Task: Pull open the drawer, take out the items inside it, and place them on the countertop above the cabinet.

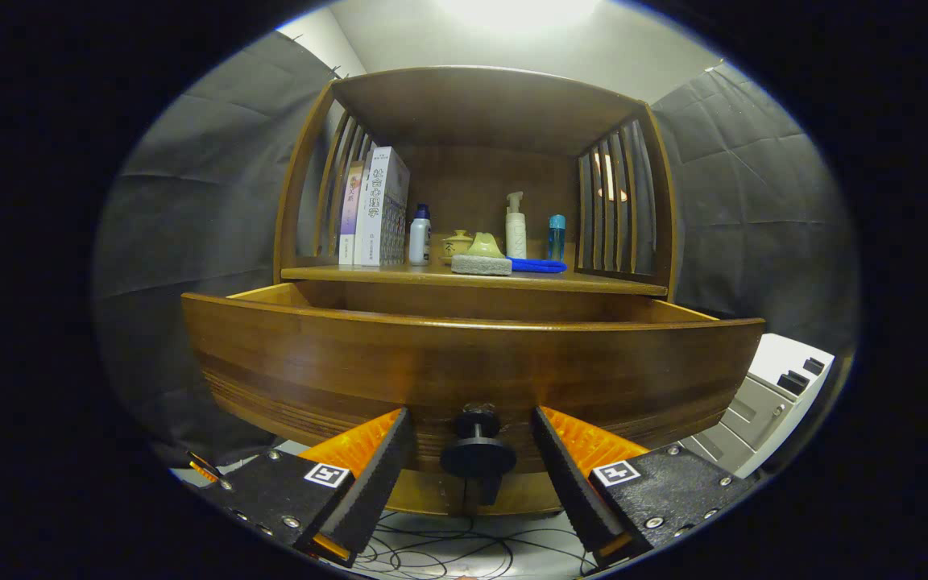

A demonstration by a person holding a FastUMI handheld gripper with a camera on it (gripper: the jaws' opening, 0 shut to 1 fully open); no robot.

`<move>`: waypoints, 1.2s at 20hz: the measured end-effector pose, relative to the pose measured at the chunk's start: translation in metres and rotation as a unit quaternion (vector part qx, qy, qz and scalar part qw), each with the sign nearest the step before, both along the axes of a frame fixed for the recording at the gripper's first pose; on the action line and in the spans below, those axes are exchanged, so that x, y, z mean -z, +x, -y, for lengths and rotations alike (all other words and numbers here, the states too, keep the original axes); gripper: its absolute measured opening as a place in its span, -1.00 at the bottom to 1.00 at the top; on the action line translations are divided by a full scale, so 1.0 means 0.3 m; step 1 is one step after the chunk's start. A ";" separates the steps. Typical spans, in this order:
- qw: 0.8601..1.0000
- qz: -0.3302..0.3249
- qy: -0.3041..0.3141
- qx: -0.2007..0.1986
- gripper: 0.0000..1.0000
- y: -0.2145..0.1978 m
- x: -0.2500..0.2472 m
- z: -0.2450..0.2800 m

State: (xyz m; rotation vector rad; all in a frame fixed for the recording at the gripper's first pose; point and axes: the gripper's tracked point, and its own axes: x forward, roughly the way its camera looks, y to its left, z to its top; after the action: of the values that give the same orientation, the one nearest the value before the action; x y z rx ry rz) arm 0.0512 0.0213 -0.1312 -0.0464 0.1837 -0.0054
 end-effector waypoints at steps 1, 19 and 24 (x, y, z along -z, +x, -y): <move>1.000 0.000 0.000 0.000 0.88 0.001 -0.002 0.000; 1.000 0.000 -0.001 -0.004 0.89 0.196 -0.018 -0.013; 1.000 -0.005 -0.001 -0.006 0.89 0.283 -0.010 -0.014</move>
State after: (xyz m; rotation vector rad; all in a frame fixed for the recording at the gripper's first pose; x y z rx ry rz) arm 0.1360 0.0255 -0.1281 -0.0486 0.1925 0.0061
